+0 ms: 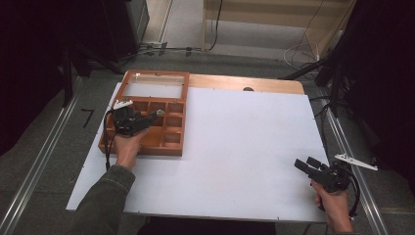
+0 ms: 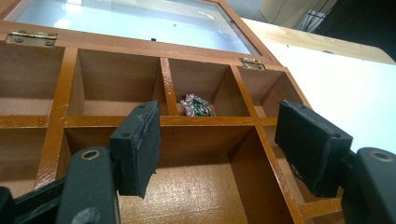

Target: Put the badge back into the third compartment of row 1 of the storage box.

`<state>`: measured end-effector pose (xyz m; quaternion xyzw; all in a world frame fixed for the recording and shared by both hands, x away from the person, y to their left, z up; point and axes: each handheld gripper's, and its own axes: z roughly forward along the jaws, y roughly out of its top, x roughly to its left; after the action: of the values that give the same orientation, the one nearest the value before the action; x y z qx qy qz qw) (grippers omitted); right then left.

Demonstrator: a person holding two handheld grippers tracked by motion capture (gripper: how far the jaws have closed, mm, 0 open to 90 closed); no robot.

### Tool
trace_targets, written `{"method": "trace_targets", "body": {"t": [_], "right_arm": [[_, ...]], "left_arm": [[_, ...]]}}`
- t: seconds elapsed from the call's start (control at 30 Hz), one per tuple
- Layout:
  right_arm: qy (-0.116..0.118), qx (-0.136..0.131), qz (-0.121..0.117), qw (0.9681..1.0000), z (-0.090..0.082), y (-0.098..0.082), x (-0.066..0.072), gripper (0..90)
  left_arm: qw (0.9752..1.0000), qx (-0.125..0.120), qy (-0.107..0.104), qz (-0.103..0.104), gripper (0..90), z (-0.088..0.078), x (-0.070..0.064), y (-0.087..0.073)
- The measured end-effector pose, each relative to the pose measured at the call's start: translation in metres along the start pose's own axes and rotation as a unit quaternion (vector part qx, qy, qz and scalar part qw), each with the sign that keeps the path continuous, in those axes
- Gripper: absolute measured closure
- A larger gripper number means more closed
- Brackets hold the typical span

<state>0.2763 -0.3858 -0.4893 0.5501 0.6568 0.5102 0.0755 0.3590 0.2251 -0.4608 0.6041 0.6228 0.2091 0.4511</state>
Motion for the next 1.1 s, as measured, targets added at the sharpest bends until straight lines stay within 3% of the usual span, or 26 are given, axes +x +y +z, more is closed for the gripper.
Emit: {"method": "trace_targets", "body": {"t": [0.37, 1.1], "right_arm": [[0.0, 0.001, -0.002, 1.0, 0.0, 0.0, 0.0, 17.5], [0.0, 0.002, -0.002, 1.0, 0.001, 0.0, 0.001, 17.5]], "left_arm": [[0.9999, -0.003, -0.005, -0.009, 31.4, -0.006, 0.004, -0.006], [0.9996, 0.002, -0.027, -0.009, 31.1, -0.015, 0.003, -0.02]]}}
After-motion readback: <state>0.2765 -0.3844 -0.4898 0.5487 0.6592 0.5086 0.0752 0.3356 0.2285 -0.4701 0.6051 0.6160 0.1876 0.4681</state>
